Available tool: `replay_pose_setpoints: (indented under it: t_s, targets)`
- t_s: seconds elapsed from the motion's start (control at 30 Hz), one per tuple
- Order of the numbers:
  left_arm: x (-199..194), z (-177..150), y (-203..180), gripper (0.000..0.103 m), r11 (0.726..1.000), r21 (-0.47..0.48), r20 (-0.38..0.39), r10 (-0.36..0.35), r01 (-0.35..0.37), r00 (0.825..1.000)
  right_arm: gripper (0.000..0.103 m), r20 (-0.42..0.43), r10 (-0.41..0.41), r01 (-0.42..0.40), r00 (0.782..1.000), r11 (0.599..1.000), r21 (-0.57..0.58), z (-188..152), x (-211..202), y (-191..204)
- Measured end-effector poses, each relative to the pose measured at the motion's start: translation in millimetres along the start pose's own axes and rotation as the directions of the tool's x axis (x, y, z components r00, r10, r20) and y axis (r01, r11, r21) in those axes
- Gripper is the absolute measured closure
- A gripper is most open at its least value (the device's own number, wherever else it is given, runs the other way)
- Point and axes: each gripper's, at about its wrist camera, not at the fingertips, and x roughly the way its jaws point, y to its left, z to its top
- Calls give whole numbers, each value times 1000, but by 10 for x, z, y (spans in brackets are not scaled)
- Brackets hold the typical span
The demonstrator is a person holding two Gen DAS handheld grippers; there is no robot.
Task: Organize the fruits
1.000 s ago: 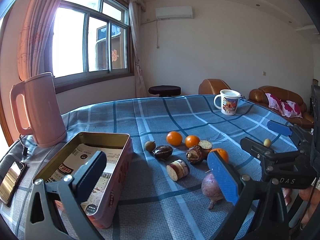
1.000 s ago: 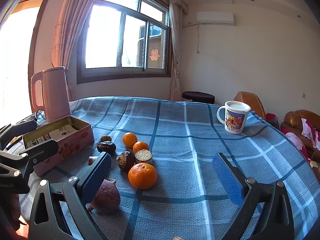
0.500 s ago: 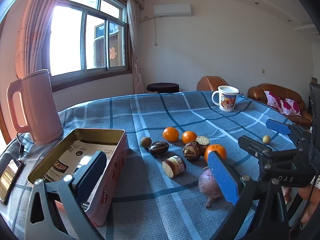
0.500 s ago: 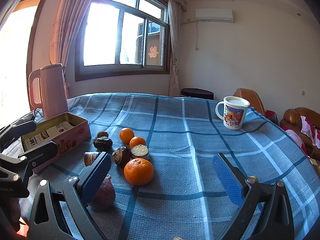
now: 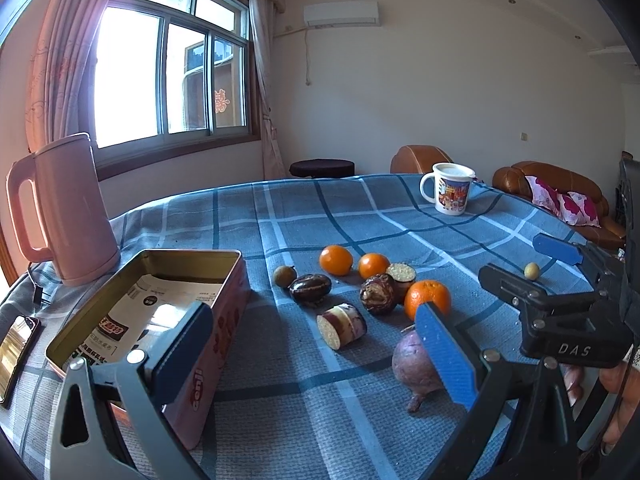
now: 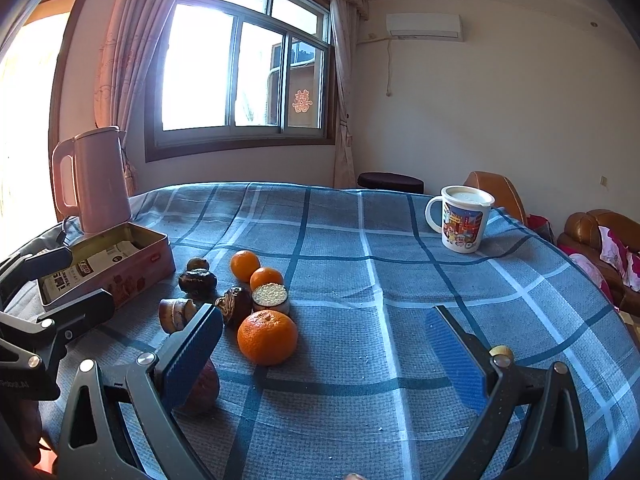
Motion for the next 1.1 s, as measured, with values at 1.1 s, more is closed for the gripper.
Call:
replay_pose_setpoints:
  t_s: [1.1]
  targets:
    - [383,-36,-518,6,975,89,-191,-186,205,964,11,-234,-229,253,945,964,80,-168,365,-1113]
